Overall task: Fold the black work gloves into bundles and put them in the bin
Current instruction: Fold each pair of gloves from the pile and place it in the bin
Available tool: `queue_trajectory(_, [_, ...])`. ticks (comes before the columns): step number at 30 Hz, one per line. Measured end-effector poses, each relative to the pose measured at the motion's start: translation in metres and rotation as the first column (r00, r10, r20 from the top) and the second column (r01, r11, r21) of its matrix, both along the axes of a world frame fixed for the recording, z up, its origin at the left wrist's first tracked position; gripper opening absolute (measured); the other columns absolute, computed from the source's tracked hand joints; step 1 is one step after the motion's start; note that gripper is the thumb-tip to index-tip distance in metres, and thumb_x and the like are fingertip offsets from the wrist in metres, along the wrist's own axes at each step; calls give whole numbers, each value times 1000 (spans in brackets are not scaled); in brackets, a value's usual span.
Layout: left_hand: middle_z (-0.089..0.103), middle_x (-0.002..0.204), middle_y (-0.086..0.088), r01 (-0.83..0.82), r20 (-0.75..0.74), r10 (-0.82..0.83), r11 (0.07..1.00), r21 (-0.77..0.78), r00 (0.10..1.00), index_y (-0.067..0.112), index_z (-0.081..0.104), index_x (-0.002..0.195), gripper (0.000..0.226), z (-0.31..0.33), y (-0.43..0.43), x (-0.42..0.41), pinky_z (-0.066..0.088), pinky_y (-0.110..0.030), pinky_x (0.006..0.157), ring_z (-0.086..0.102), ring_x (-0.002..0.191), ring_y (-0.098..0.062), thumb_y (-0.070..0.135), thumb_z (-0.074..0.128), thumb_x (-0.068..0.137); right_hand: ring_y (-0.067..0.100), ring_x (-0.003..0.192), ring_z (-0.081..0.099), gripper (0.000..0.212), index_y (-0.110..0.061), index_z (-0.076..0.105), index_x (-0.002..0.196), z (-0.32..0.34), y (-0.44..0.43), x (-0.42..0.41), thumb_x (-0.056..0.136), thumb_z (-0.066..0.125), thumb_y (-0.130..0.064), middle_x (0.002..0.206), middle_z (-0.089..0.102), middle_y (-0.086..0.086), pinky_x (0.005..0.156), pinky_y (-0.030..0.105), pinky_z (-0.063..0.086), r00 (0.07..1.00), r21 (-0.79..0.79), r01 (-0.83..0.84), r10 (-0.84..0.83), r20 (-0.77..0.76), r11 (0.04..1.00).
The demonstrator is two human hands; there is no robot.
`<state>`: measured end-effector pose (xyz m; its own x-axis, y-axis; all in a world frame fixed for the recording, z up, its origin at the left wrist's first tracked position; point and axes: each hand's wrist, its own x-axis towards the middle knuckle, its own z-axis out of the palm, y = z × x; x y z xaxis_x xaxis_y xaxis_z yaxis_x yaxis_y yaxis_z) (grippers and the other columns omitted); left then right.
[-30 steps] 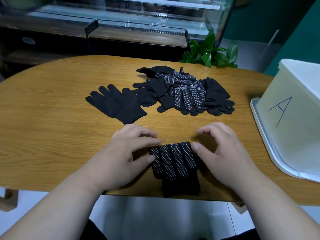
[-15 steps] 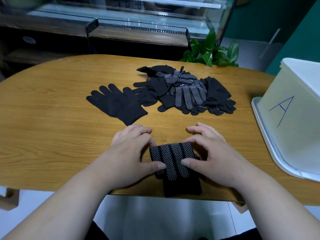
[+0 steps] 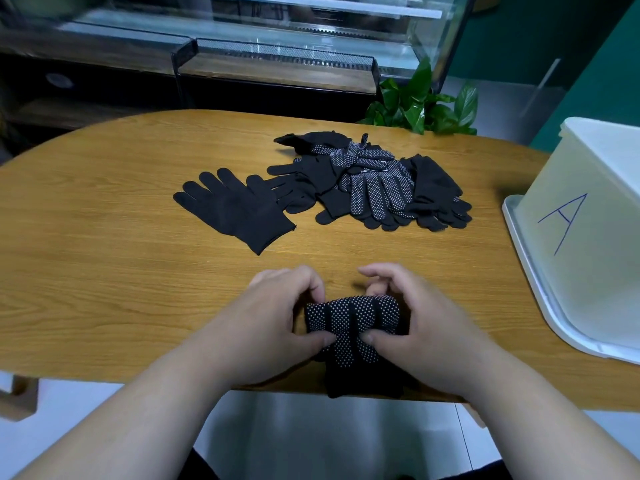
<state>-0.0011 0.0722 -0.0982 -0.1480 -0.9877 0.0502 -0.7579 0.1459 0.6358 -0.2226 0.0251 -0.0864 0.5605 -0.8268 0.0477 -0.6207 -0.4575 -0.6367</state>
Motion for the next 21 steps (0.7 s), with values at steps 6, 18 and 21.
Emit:
queue_trajectory(6, [51, 91, 23, 23, -22, -23, 1000, -16, 999, 42, 44, 86, 36, 2, 2, -2, 36, -15, 73, 44, 97, 3, 39, 78, 75, 0, 106, 53, 43, -37, 67, 116, -2, -8, -13, 75, 76, -44, 100, 62, -23, 93, 9, 34, 996, -78, -86, 86, -6, 993])
queue_trajectory(18, [54, 89, 11, 199, 149, -151, 893, -404, 977, 33, 41, 83, 36, -2, -13, -6, 48, -39, 78, 53, 89, -18, 13, 68, 69, 18, 98, 52, 35, -25, 64, 93, -17, -12, -7, 63, 82, -17, 95, 57, -9, 94, 24, 31, 986, -486, -155, 108, -124, 860])
queue_trajectory(21, [53, 93, 10, 231, 131, -195, 891, -390, 972, 28, 48, 85, 35, -4, -11, -1, 49, -40, 77, 53, 91, -18, 8, 68, 66, 19, 97, 52, 43, -27, 58, 95, -23, -9, -6, 65, 85, -14, 96, 55, -7, 92, 26, 33, 984, -527, -175, 140, -106, 832])
